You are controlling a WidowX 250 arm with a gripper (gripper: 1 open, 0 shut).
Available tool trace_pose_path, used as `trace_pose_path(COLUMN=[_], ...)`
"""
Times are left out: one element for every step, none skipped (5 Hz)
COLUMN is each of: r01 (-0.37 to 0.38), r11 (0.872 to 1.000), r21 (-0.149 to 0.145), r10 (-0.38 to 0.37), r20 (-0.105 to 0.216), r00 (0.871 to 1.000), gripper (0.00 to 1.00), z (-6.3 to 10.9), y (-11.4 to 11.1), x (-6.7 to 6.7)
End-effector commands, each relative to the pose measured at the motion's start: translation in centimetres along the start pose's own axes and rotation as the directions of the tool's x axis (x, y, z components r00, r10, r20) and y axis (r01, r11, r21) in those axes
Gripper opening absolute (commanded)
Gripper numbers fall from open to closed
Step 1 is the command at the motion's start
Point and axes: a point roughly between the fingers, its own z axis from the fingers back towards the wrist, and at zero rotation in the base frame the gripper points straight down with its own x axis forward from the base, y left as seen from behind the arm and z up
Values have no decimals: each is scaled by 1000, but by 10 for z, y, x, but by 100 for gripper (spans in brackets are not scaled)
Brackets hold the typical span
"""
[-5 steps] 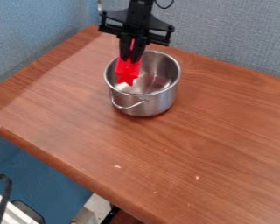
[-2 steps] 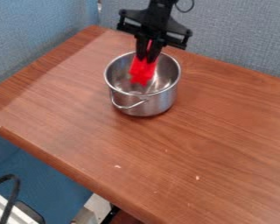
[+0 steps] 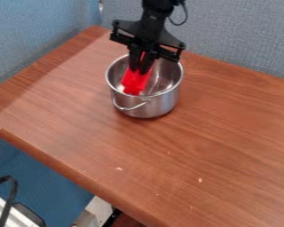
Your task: Put the red object in the metal pot
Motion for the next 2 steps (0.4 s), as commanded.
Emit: trace_pose_path(r01=[-105, -138], r11=[994, 990], r21=[11, 8], r10=[104, 137], r20=[52, 58], r00=[993, 989], gripper=[0, 0], z=[19, 34], y=[8, 9], x=[10, 8])
